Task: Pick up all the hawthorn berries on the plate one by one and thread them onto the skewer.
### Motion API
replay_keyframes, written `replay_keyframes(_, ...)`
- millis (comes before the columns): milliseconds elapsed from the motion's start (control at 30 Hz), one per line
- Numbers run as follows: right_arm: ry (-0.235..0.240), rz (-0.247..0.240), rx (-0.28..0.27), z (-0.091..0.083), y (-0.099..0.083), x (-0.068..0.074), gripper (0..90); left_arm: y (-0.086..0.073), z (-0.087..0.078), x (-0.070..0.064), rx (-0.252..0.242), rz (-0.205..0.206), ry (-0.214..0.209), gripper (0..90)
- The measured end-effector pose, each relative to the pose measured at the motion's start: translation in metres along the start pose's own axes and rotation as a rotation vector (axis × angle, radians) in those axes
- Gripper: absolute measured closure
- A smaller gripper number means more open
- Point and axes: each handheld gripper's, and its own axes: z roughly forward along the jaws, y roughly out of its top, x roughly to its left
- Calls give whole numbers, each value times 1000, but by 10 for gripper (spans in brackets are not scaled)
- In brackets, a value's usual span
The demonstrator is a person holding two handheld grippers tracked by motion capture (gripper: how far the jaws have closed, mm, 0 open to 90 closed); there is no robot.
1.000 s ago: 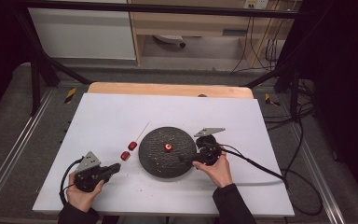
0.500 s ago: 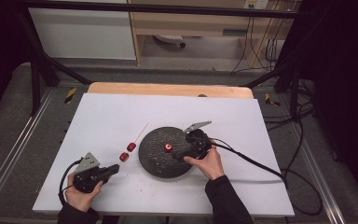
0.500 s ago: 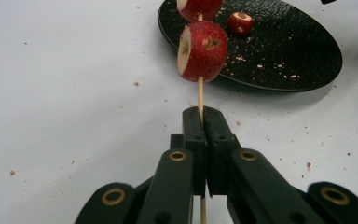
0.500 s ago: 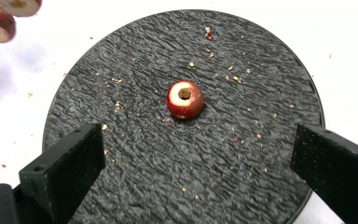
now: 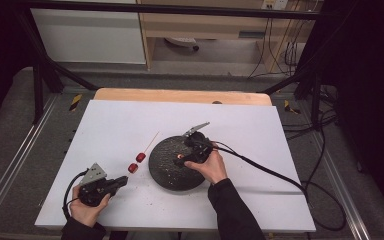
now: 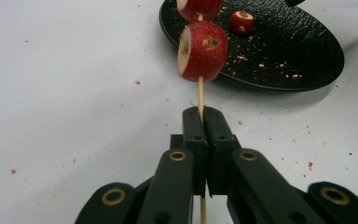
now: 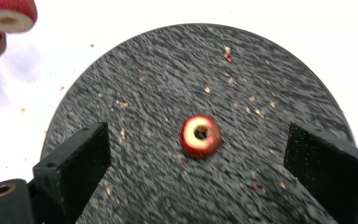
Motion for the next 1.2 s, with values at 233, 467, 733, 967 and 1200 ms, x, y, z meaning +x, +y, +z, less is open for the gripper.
replay_keyframes(233, 5, 13, 51, 14, 8, -2, 211, 0, 0, 0, 1, 3, 0, 885)
replay_keyframes(467, -1, 17, 102, 22, 8, -6, 335, 0, 0, 0, 4, 7, 1, 885)
replay_keyframes(733, 19, 38, 124, 25, 9, -10, 488, 0, 0, 0, 6, 7, 2, 886)
replay_keyframes(967, 31, 31, 137, 28, 9, -10, 575, 0, 0, 0, 6, 9, 2, 885)
replay_keyframes(1200, 34, 29, 147, 30, 9, -12, 621, 0, 0, 0, -1, 6, 1, 885)
